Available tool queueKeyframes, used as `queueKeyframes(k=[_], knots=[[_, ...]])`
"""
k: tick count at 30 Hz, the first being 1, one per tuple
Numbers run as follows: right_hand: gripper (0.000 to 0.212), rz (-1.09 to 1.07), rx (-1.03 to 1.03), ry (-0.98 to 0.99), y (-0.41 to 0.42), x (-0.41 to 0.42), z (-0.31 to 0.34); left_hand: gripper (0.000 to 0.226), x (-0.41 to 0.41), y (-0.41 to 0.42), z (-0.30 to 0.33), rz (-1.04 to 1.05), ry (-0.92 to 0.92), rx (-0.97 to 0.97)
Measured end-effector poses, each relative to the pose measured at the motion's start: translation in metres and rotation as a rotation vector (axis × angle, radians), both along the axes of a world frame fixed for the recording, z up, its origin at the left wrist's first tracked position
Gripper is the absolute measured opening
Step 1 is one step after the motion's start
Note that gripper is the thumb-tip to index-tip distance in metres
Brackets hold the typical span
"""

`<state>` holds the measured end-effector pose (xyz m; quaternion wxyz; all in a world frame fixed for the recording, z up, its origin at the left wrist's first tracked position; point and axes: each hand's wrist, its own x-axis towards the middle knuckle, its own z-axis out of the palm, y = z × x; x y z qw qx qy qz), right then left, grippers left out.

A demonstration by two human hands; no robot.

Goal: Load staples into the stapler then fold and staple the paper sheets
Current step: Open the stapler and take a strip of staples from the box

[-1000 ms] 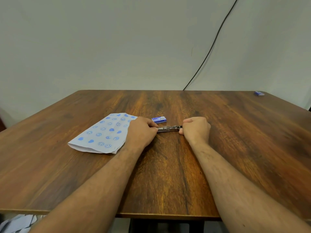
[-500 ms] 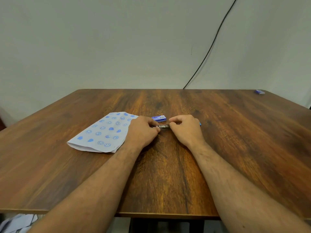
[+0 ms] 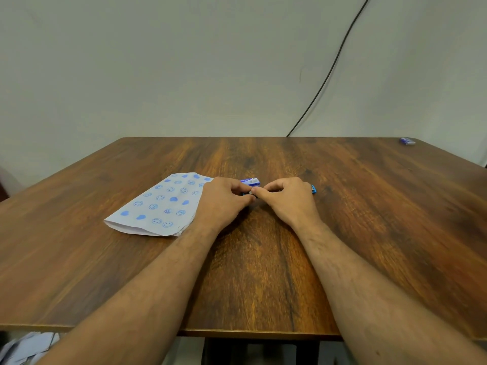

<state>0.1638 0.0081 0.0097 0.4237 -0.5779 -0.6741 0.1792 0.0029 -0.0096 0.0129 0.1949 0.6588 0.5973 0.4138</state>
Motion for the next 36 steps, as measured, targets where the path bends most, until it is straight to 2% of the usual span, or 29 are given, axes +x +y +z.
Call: queueKeyframes(k=[4,12,17,23,29,32,36], knots=[[0.028,-0.029,0.004,-0.017,0.0011,-0.0018,-0.0017,0.019,0.0001,0.0005,-0.0003,0.000,0.008,-0.011],[0.009,-0.025,0.039,-0.076,-0.0038,-0.0036,0.0023,0.017,-0.0015,0.0014,-0.0005,-0.014,-0.012,-0.026],[0.014,-0.003,0.059,-0.076,-0.0066,-0.0040,0.0028,0.018,-0.0012,0.0025,-0.0007,-0.026,0.003,-0.037],[0.022,-0.097,0.092,0.002,-0.0059,-0.0038,0.0010,0.014,-0.0016,0.0019,-0.0032,-0.020,-0.049,0.014],[0.010,-0.087,0.059,0.011,-0.0057,-0.0043,0.0025,0.021,0.0000,0.0022,-0.0041,-0.015,-0.112,0.093],[0.016,-0.098,0.030,0.126,-0.0048,-0.0038,0.0021,0.029,0.0000,0.0030,-0.0054,0.001,-0.171,0.139],[0.027,-0.091,0.010,0.122,-0.0070,-0.0027,0.0034,0.017,-0.0015,0.0046,-0.0060,0.052,-0.174,0.140]])
